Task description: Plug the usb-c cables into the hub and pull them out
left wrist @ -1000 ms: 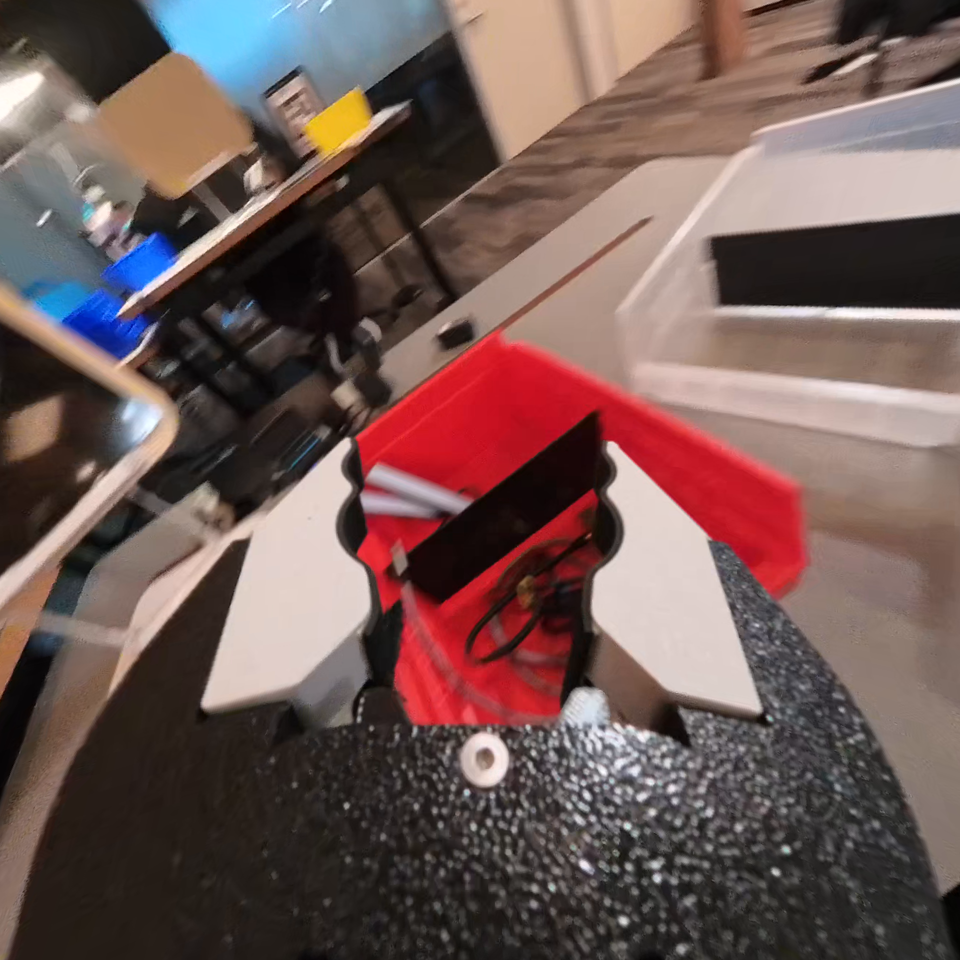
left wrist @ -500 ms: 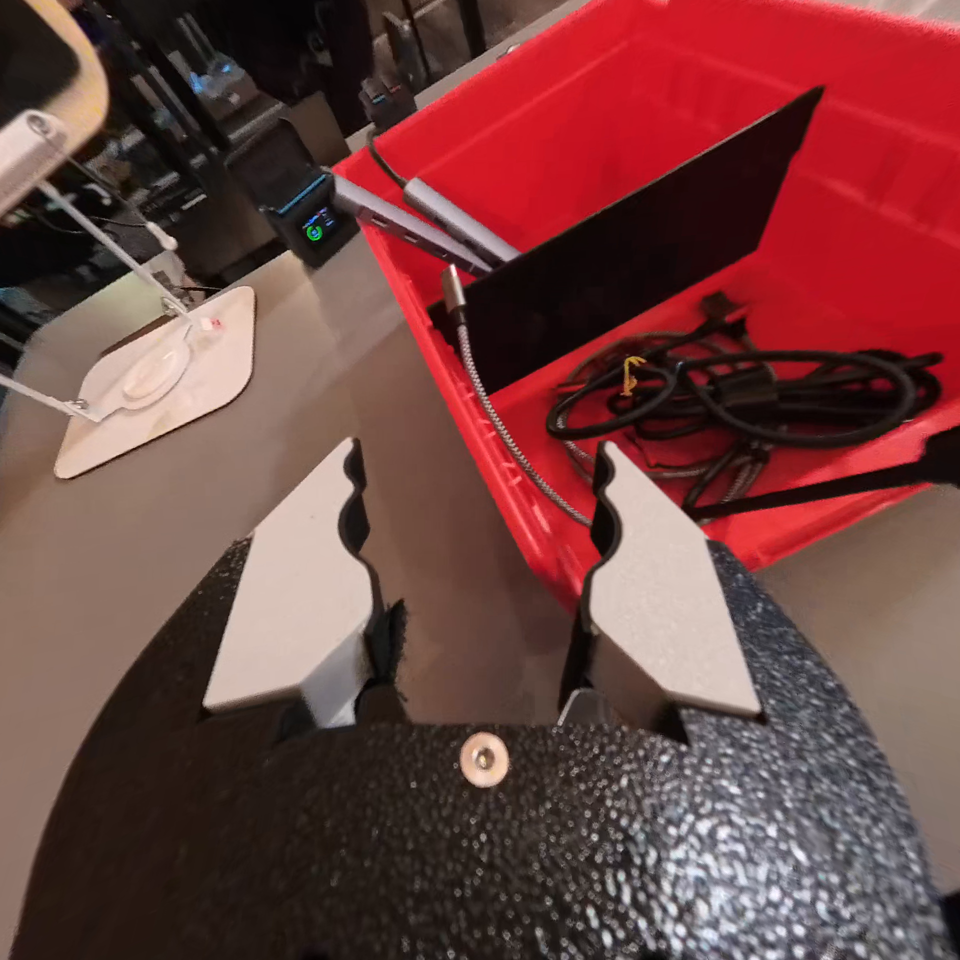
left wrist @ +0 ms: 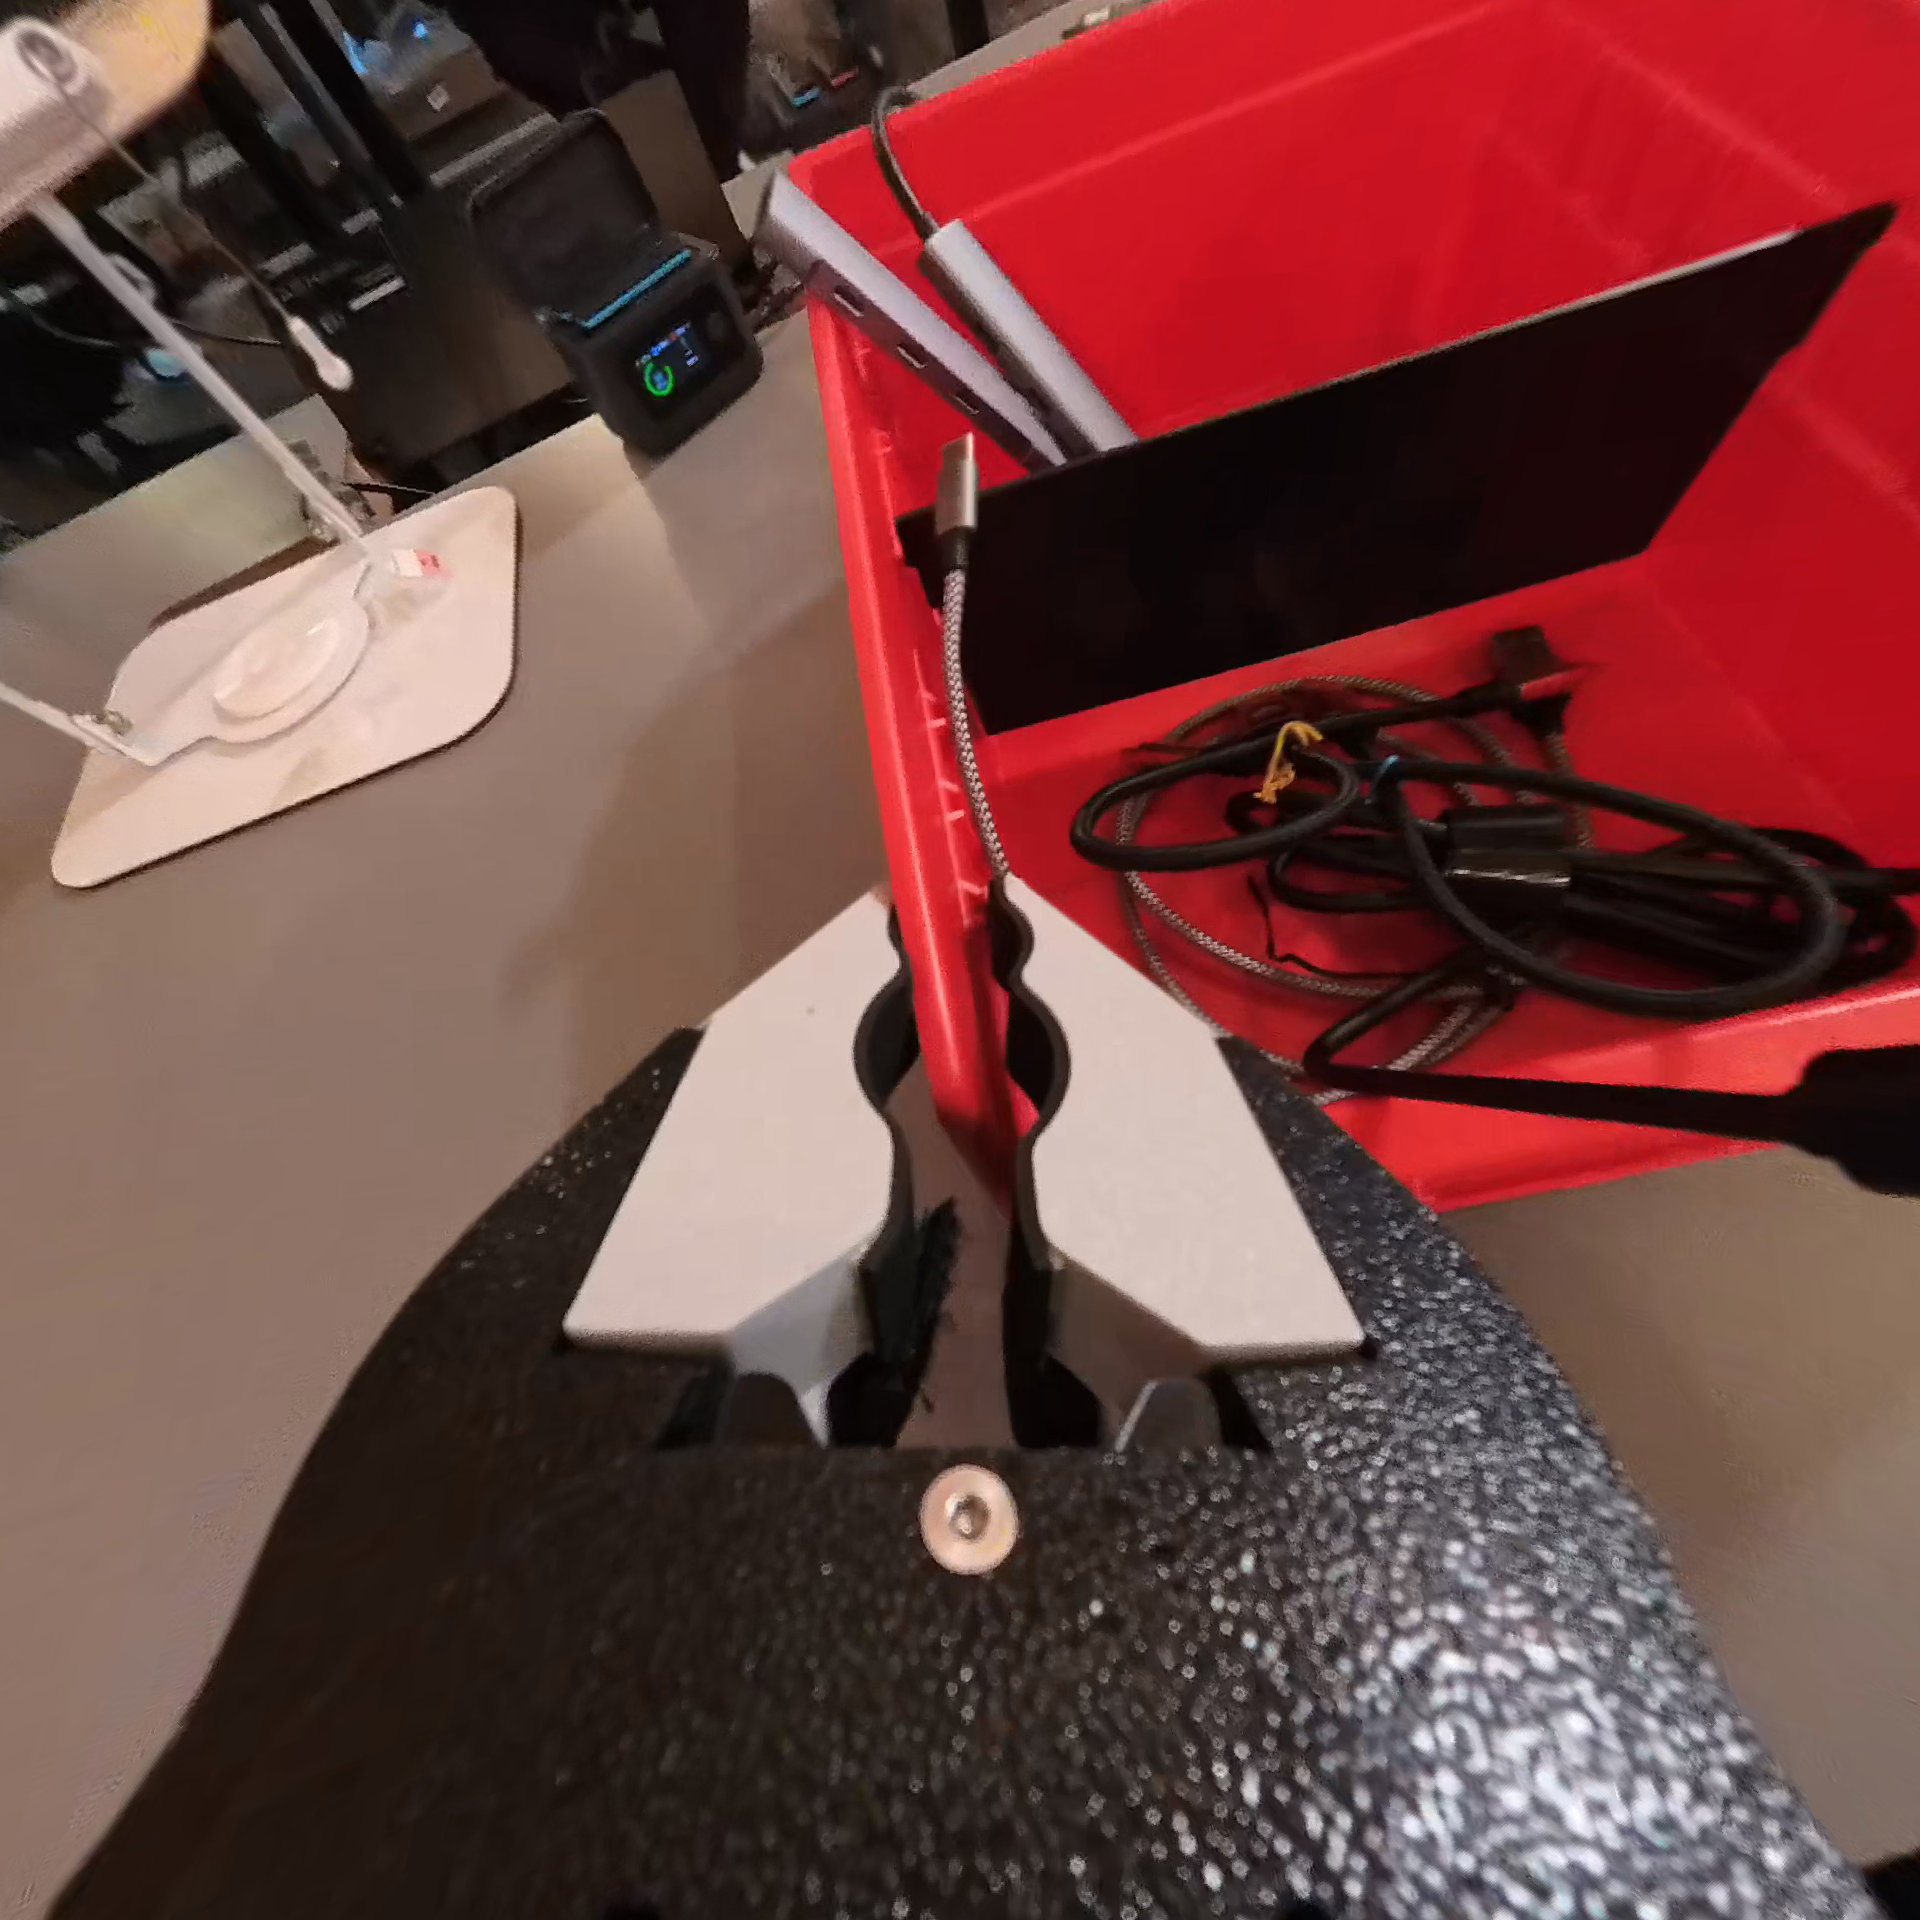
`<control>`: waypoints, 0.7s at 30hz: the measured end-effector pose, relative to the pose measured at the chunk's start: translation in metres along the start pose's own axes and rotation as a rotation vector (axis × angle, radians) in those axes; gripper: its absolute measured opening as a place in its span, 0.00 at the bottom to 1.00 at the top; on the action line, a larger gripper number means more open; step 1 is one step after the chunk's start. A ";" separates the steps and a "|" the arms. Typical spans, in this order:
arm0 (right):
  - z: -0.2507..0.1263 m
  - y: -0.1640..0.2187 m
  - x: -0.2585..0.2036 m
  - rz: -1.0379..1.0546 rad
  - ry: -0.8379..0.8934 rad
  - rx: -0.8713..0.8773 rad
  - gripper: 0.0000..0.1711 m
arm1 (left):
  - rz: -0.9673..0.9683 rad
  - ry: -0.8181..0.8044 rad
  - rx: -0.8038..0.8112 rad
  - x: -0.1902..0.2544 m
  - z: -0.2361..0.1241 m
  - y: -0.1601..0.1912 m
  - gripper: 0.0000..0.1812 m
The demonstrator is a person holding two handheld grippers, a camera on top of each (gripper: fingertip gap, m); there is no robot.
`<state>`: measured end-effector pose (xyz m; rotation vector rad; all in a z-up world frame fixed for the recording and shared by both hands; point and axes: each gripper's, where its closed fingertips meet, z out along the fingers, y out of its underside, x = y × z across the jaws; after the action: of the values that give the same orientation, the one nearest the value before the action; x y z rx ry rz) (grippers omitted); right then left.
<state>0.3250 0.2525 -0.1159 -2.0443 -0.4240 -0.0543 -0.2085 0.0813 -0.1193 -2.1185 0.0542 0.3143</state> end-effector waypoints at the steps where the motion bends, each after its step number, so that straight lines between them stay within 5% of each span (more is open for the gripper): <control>1: 0.002 0.001 0.005 -0.019 -0.012 -0.006 0.07 | -0.008 -0.002 0.006 -0.003 -0.003 0.002 0.04; 18: 0.016 -0.003 0.024 -0.176 -0.321 0.058 0.03 | -0.094 -0.099 -0.049 -0.159 -0.089 0.096 0.04; 21: 0.013 -0.014 0.027 -0.165 -0.271 0.078 0.18 | -0.110 -0.126 -0.058 -0.186 -0.095 0.109 0.04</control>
<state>0.3443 0.2772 -0.1048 -1.9415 -0.7513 0.1387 -0.3868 -0.0727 -0.1154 -2.1455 -0.1459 0.3869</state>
